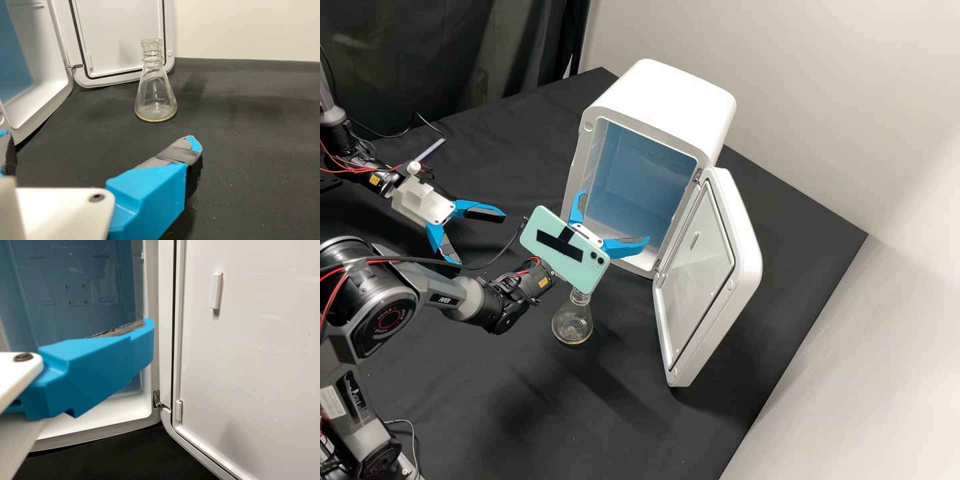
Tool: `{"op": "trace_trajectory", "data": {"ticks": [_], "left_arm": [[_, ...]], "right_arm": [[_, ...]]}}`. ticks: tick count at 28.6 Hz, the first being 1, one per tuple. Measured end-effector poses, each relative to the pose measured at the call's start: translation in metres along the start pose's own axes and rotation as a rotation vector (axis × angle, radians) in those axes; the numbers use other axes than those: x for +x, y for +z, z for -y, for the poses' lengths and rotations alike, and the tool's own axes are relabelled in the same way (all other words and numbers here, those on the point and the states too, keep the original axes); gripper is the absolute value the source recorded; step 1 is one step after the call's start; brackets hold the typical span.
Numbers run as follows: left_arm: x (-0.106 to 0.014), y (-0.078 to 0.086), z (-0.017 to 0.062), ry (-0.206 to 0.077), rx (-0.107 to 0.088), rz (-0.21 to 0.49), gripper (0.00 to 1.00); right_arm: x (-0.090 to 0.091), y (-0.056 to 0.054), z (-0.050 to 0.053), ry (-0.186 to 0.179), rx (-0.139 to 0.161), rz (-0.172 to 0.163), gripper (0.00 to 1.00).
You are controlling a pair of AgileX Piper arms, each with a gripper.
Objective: Place the flask in the incubator
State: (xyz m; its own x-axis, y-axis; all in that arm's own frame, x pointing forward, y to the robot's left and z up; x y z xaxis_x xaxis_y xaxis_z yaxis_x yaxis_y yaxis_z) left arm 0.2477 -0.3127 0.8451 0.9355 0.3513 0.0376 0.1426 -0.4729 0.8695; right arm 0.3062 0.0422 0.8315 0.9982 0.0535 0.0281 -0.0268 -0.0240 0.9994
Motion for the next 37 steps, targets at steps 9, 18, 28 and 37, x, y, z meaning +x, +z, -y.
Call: {"op": "trace_trajectory", "data": {"ticks": [9, 18, 28, 37], "left_arm": [[-0.002, 0.0, 0.0019, -0.007, -0.002, -0.001, 1.0], [-0.002, 0.0, 0.0015, -0.003, -0.002, 0.0, 1.0], [-0.002, 0.0, 0.0015, -0.003, -0.002, 0.0, 1.0], [-0.002, 0.0, 0.0015, -0.003, -0.002, 0.001, 1.0]], "right_arm": [[0.0, 0.0, 0.0, 0.0, 0.0, 0.0, 1.0], [0.0, 0.0, 0.0, 0.001, 0.004, -0.001, 1.0], [-0.007, 0.002, -0.003, 0.032, 0.001, -0.018, 1.0], [-0.025, 0.009, -0.011, 0.077, -0.013, -0.031, 1.0]]}}
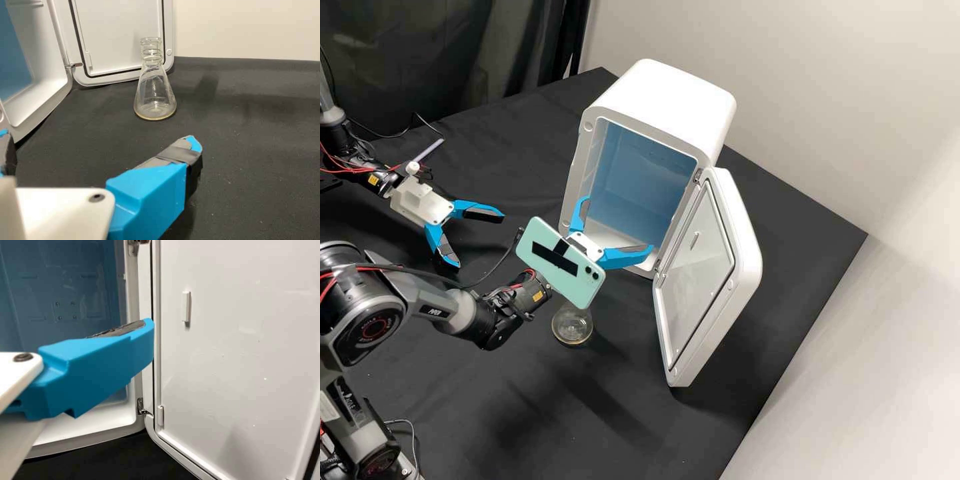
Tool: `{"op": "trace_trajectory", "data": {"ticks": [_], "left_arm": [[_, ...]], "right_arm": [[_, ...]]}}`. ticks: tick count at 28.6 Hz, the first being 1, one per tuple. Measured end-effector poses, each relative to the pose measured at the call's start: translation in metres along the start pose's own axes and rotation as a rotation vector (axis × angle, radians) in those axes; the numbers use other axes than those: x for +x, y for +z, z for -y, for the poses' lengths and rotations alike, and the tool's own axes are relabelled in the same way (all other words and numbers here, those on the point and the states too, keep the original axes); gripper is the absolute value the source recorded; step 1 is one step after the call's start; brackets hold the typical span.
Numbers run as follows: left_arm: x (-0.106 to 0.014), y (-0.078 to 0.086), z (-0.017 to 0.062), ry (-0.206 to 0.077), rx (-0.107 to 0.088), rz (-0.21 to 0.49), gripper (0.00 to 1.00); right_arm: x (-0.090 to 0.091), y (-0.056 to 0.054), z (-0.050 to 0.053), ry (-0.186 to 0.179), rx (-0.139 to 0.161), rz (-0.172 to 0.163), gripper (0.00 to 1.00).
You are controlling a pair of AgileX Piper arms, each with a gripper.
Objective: Place the flask in the incubator
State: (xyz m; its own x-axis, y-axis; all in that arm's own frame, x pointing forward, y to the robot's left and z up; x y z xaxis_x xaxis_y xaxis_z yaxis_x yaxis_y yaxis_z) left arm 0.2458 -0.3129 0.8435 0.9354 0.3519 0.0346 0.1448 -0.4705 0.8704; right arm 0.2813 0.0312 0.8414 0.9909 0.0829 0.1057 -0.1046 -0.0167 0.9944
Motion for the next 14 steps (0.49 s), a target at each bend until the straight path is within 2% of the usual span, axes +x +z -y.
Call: {"op": "trace_trajectory", "data": {"ticks": [2, 7, 10, 13, 14], "left_arm": [[0.0, 0.0, -0.0011, 0.004, 0.002, 0.002, 1.0], [-0.001, 0.002, -0.0029, 0.011, 0.004, 0.006, 1.0], [0.0, 0.004, -0.0025, 0.009, 0.007, 0.015, 1.0], [0.0, 0.005, -0.0021, 0.006, 0.01, 0.024, 1.0], [0.0, 0.005, -0.0024, 0.007, 0.011, 0.024, 1.0]], "right_arm": [[-0.005, 0.002, 0.001, 0.002, -0.006, -0.01, 1.0], [-0.014, 0.01, 0.004, -0.027, -0.015, 0.019, 1.0], [-0.021, 0.015, 0.007, -0.043, -0.01, 0.03, 1.0], [-0.03, 0.018, 0.006, -0.048, -0.008, 0.034, 1.0], [-0.034, 0.018, 0.006, -0.049, -0.014, 0.026, 1.0]]}}
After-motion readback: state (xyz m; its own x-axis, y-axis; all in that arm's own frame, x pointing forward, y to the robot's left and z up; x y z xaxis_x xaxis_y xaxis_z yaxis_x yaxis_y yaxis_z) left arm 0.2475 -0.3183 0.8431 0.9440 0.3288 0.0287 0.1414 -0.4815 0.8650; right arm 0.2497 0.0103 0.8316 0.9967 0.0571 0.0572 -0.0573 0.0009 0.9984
